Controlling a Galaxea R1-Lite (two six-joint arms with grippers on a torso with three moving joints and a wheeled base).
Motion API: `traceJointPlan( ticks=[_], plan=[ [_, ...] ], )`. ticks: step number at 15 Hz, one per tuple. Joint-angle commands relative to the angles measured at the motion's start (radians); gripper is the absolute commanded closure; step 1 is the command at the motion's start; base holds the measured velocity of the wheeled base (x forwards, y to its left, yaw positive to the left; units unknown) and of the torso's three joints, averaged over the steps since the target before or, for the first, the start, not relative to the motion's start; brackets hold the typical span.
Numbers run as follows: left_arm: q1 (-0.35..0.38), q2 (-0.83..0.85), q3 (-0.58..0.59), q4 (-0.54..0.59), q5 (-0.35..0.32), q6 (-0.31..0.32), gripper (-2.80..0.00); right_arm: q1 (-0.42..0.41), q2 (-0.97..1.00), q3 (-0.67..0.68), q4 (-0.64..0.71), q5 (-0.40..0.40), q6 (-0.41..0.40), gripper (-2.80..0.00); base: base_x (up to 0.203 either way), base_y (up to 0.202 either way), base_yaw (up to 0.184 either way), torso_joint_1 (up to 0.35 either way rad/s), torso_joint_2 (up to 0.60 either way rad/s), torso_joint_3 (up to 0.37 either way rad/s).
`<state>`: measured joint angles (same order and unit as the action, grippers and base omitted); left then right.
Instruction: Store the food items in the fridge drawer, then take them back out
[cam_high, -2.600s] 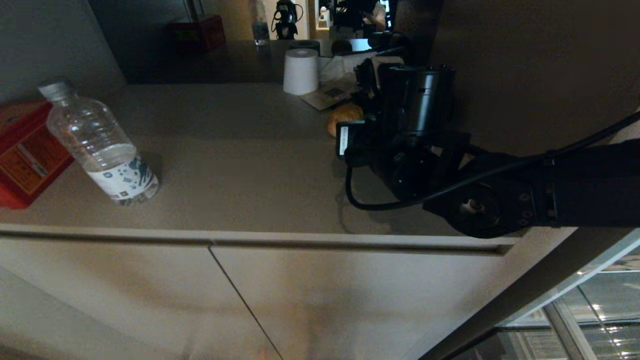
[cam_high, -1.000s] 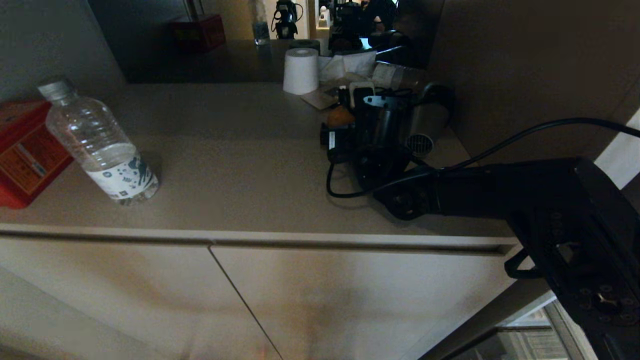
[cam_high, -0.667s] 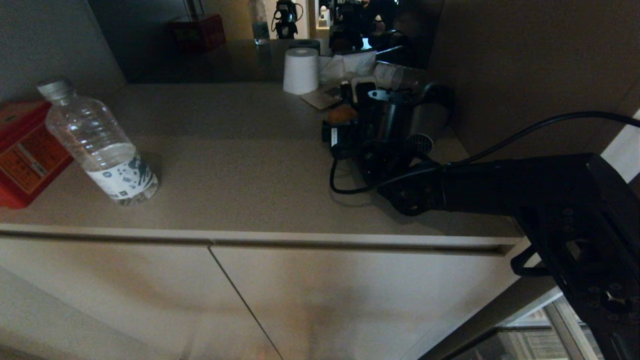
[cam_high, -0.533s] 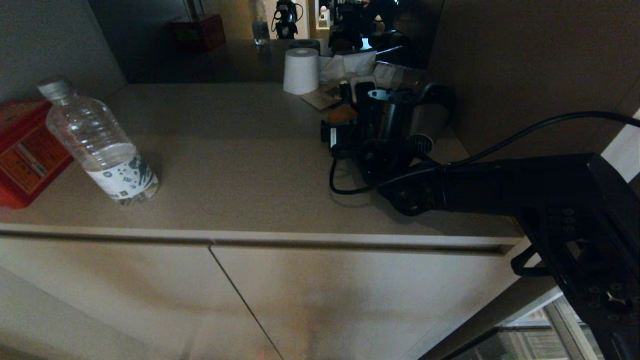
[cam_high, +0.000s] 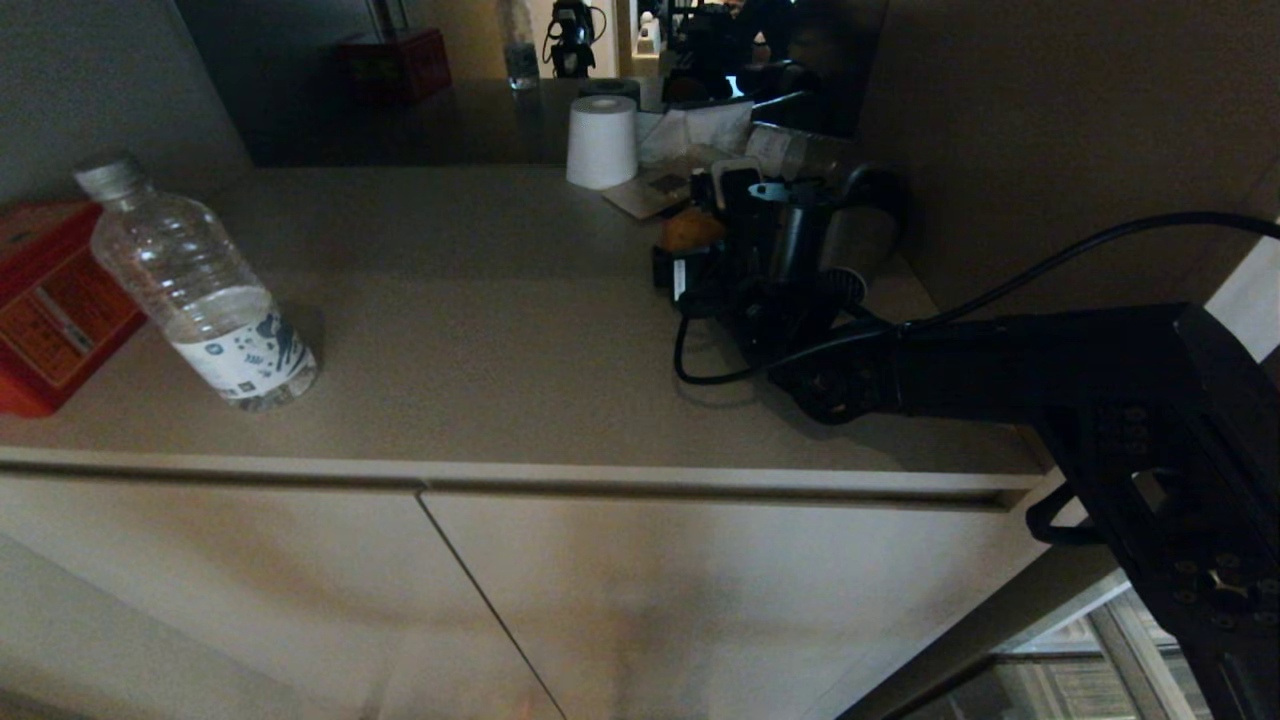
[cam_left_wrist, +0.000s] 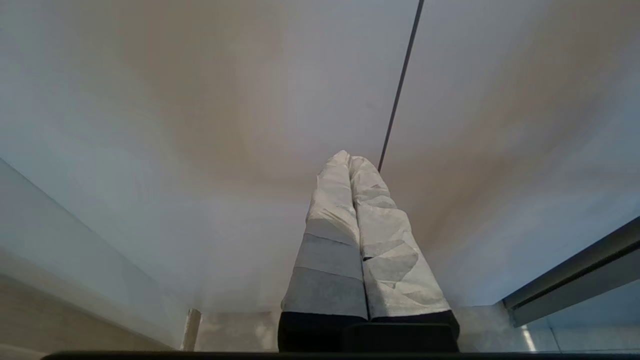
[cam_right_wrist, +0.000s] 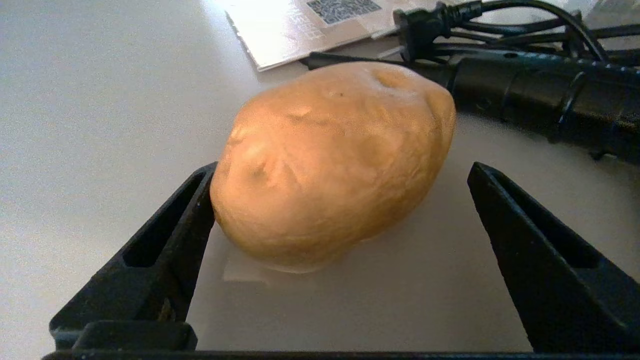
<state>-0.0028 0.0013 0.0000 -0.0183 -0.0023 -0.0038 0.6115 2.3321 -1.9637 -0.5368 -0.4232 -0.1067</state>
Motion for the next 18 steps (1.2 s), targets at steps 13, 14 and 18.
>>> traceJointPlan(
  ticks=[13,14,18],
  plan=[
    [0.0,0.0,0.01,-0.001,0.0,-0.001,0.0,-0.009,-0.005,0.002,-0.008,-0.022,0.001,-2.8,0.0,0.0,0.0,0.0,0.0,0.0],
    [0.0,0.0,0.011,-0.002,-0.001,-0.001,0.0,-0.009,-0.005,0.002,-0.008,-0.014,0.001,-2.8,0.0,0.0,0.0,0.0,0.0,0.0],
    [0.0,0.0,0.011,-0.002,0.001,-0.001,0.0,-0.009,0.007,0.002,-0.009,0.001,0.001,-2.8,0.0,0.0,0.0,0.0,0.0,0.0]
  ],
)
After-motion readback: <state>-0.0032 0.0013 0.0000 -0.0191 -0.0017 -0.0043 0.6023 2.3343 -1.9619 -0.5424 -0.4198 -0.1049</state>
